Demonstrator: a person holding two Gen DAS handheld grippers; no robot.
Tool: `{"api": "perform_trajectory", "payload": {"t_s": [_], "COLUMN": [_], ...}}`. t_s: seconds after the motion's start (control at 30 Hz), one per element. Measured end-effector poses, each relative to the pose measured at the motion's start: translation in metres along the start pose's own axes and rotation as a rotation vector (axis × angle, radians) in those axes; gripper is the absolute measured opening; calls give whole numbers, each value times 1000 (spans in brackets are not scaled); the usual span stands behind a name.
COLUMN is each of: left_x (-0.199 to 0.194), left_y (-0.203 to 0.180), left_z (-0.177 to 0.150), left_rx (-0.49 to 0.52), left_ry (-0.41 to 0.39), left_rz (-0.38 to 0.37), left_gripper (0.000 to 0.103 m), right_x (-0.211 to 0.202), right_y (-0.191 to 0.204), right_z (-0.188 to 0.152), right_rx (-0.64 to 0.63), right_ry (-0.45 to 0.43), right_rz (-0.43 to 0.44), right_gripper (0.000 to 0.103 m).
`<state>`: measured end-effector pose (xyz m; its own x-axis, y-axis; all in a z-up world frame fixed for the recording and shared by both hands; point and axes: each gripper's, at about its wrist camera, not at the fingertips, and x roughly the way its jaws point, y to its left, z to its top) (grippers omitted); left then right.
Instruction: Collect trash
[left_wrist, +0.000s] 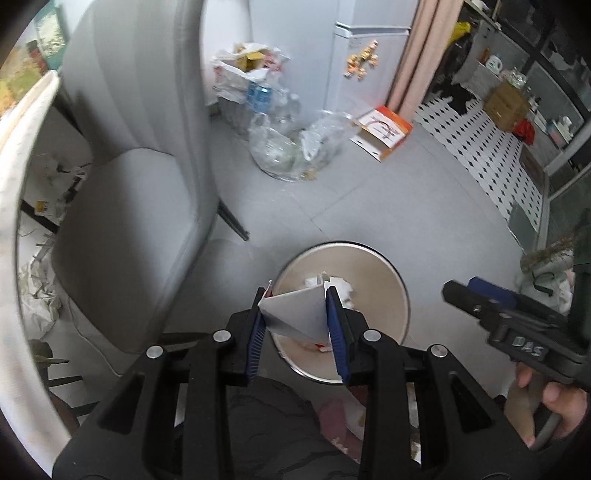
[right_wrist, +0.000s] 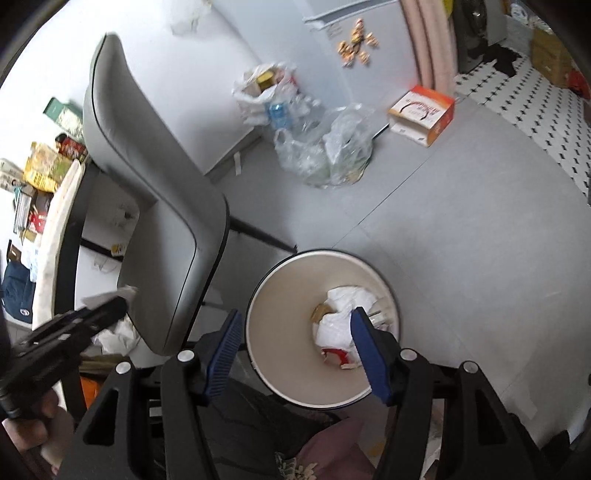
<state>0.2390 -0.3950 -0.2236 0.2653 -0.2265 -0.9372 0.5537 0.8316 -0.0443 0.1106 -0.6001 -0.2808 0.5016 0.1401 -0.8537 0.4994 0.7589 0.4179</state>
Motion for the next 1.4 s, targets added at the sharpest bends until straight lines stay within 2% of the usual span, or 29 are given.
{"api": "perform_trajectory", "payload": {"t_s": [0.03, 0.1, 0.13, 0.17, 0.27, 0.4, 0.67, 1.03, 1.4], "left_x": [3, 7, 7, 4, -3, -17, -78, -183, -275], "left_y": [-5, -13, -16, -18, -21, -7, 41, 91, 133], "left_z": [0, 1, 2, 2, 1, 2, -3, -28, -82], "left_rx": [1, 3, 7, 12, 9, -35, -127, -205, -277], "left_ry": [10, 20, 17, -1, -40, -58, -179, -364, -529], "left_rz": [-21, -68, -81, -73, -39, -22, 11, 71, 140], "left_gripper": [34, 51, 72, 85, 96, 97, 97, 97, 97], "right_x": [-7, -19, -26, -30, -42, -51, -78, -139, -202], "right_y": [-4, -11, -15, -17, -22, -19, 17, 104, 191], "right_z": [1, 0, 0, 1, 2, 2, -4, -12, -38], "right_rx": [5, 16, 22, 25, 33, 23, -35, -191, -299], "right_ry": [-13, -35, -49, -57, -78, -97, -159, -256, -374], "right_rz": [1, 4, 3, 4, 12, 14, 7, -15, -26], "right_gripper": [61, 62, 62, 63, 63, 67, 93, 96, 96]}}
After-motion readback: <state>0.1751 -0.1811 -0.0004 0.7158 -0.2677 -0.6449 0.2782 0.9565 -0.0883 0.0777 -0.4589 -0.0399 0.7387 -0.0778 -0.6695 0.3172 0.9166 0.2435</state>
